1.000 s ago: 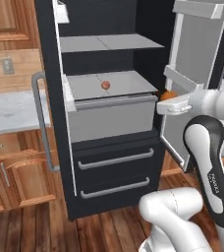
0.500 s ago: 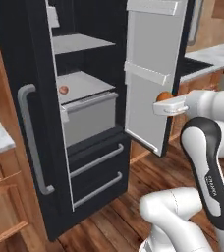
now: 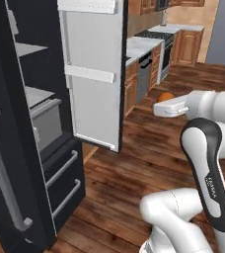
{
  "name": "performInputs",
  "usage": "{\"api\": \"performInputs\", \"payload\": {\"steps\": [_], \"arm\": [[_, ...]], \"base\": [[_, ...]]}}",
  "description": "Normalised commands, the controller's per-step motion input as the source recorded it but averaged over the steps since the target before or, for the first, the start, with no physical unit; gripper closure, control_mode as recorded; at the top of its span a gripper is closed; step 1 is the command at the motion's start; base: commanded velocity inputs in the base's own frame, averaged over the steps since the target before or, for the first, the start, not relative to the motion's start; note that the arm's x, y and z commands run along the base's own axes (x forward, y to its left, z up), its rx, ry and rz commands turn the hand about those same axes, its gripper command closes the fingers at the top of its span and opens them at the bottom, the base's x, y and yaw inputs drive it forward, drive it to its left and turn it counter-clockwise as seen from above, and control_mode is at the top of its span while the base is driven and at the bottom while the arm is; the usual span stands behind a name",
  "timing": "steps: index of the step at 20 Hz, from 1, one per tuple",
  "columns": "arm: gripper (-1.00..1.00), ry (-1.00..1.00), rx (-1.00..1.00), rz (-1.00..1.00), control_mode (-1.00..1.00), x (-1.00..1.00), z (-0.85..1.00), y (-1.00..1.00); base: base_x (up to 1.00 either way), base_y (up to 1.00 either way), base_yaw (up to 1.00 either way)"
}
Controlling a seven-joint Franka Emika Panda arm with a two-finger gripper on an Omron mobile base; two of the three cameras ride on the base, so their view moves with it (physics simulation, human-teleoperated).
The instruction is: Retrieve the tangerine and peach from the fridge and place them into the bowl on the dining table.
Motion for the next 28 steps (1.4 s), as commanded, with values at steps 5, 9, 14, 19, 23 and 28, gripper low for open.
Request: {"api": "performInputs", "payload": {"steps": [5, 9, 14, 19, 23, 28], "arm": [[1.0, 0.0, 0.0, 0.0, 1.0, 0.0, 0.0, 0.0], [1.0, 0.0, 0.0, 0.0, 1.0, 0.0, 0.0, 0.0], [1.0, 0.0, 0.0, 0.0, 1.0, 0.0, 0.0, 0.0], [1.0, 0.0, 0.0, 0.0, 1.0, 0.0, 0.0, 0.0], [1.0, 0.0, 0.0, 0.0, 1.0, 0.0, 0.0, 0.0], [1.0, 0.0, 0.0, 0.0, 1.0, 0.0, 0.0, 0.0]], "base": [[-0.04, 0.14, -0.7], [-0.03, 0.01, -0.65], [-0.02, -0.16, -0.48], [0.0, -0.57, -0.24], [0.01, -0.83, -0.18], [0.11, -1.0, -0.12]]}}
